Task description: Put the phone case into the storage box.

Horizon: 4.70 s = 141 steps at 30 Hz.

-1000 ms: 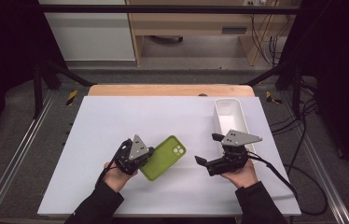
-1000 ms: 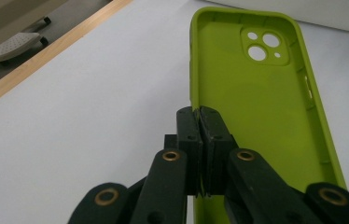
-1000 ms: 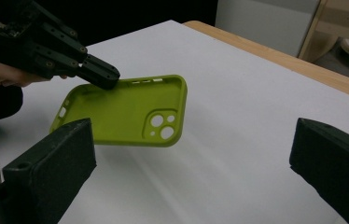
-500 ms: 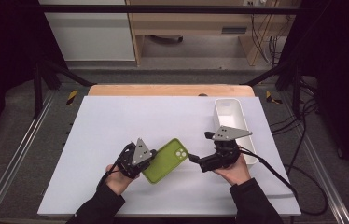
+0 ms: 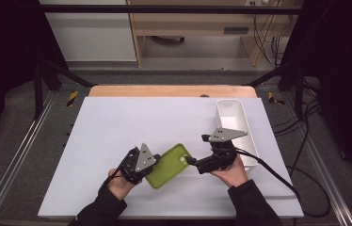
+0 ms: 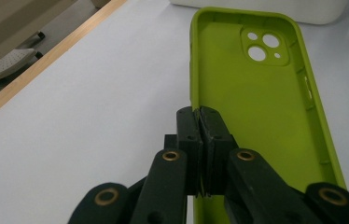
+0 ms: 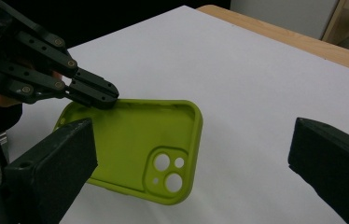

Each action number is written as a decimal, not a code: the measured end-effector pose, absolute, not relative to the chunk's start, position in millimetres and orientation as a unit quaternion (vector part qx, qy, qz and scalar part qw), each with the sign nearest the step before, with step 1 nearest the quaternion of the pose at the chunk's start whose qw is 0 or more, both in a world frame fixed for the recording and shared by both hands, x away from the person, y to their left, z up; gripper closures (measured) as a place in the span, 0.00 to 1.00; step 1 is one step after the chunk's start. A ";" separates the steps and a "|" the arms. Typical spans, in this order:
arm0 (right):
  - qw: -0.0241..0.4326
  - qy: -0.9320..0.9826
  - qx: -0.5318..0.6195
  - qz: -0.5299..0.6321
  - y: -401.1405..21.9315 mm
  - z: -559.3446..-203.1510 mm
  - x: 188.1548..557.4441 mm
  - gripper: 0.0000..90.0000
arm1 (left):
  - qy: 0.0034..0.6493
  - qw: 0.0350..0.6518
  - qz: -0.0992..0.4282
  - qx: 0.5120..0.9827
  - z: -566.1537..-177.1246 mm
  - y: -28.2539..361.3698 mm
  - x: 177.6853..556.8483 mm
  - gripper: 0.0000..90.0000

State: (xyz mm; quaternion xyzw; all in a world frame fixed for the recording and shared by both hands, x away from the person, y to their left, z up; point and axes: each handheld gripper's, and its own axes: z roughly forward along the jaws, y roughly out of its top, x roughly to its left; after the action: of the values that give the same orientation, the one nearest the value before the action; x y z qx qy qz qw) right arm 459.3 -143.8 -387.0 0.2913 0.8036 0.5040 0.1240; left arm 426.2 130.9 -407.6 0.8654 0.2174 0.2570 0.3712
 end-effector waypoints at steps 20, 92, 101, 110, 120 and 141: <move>0.103 0.813 0.303 0.487 -139.7 -394.6 464.3 0.07 | 0.202 0.374 0.256 0.868 -406.5 124.1 419.3 0.98; -0.078 0.831 0.310 0.455 -149.3 -399.7 481.4 0.82 | 0.153 0.380 0.265 0.873 -403.0 113.1 404.5 0.98; -0.087 0.831 0.310 0.454 -150.7 -397.8 480.8 0.86 | 0.151 0.375 0.263 0.876 -404.8 112.2 405.1 0.98; -0.090 0.831 0.313 0.451 -151.0 -397.4 480.6 0.87 | 0.150 0.375 0.262 0.877 -405.7 111.7 405.4 0.97; -0.086 0.831 0.312 0.453 -151.2 -396.7 480.4 0.87 | 0.149 0.374 0.257 0.879 -407.2 110.7 405.6 0.96; -0.073 0.829 0.318 0.453 -154.1 -392.7 478.6 0.87 | 0.182 0.405 0.241 0.863 -404.1 115.3 407.6 0.83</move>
State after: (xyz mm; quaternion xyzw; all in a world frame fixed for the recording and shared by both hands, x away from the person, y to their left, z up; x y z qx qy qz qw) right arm 478.6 -154.1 -392.7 0.3182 0.8293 0.4535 -0.0731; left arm 407.6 115.3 -404.1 0.8632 0.1816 0.2407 0.4049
